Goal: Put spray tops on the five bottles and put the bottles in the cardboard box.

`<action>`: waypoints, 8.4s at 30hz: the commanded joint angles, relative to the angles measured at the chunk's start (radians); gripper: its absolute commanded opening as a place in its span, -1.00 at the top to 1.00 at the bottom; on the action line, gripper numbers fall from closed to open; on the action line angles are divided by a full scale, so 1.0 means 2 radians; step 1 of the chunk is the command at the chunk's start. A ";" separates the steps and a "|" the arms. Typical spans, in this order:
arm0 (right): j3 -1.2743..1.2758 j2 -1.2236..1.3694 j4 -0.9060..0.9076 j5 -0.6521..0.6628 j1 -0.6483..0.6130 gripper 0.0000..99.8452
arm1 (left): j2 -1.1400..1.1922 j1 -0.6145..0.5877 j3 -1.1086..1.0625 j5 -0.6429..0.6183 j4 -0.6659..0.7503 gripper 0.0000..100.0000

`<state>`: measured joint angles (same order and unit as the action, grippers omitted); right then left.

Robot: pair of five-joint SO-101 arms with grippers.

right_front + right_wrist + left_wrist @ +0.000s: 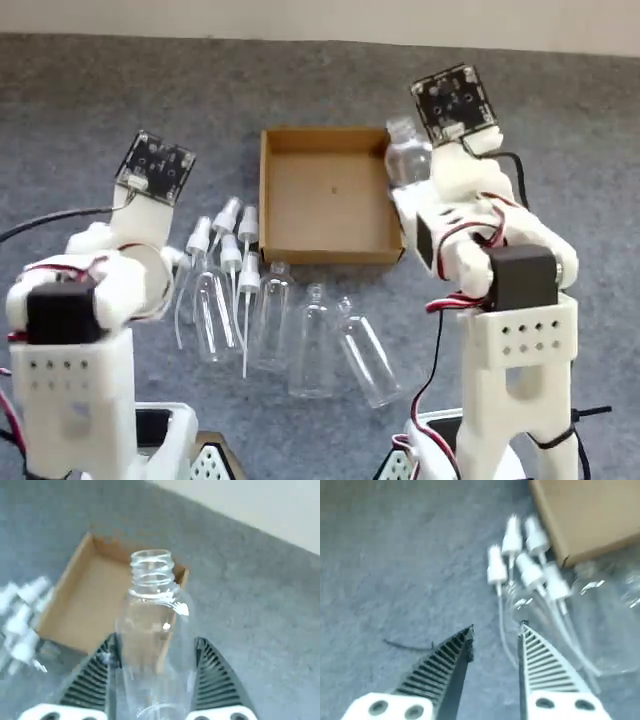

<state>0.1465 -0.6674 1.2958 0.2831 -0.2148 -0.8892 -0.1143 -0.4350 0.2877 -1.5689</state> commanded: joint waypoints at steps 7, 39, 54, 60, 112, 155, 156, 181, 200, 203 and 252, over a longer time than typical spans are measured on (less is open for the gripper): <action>0.054 0.001 -0.198 -0.160 -0.101 0.99 | -0.063 0.153 0.000 -0.058 0.098 0.61; 0.117 -0.001 -0.147 -0.199 -0.243 0.99 | -0.244 0.112 -0.309 -0.105 0.351 0.46; 0.081 0.009 -0.127 -0.102 -0.081 0.99 | -0.245 0.137 -0.313 -0.103 0.331 0.46; 0.026 0.072 -0.033 -0.027 0.056 0.99 | -0.199 0.063 -0.220 -0.127 0.256 0.53; 0.185 -0.023 0.003 0.077 0.005 0.99 | 0.732 -0.044 0.320 0.021 0.165 0.89; 0.213 -0.028 -0.172 -0.071 -0.223 0.99 | 0.142 0.010 0.419 -0.110 -0.064 0.92; 0.222 -0.028 -0.181 -0.071 -0.227 0.99 | 0.128 0.014 0.419 -0.118 -0.056 0.92; 0.540 -0.349 -0.331 -0.116 -0.234 0.99 | 0.094 0.300 0.244 -0.218 0.309 0.93; 0.540 -0.370 -0.331 -0.121 -0.213 0.99 | 0.090 0.299 0.116 -0.216 0.313 0.92; 0.540 -0.370 -0.331 -0.143 -0.190 0.99 | 0.081 0.295 0.089 -0.216 0.275 0.92; 0.543 -0.370 -0.331 -0.147 -0.188 0.99 | -0.016 0.307 0.008 -0.112 0.270 0.71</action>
<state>1.2405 -1.3947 0.6713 -0.0069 -0.6015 -0.9152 0.4856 -0.4841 0.0560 -1.0334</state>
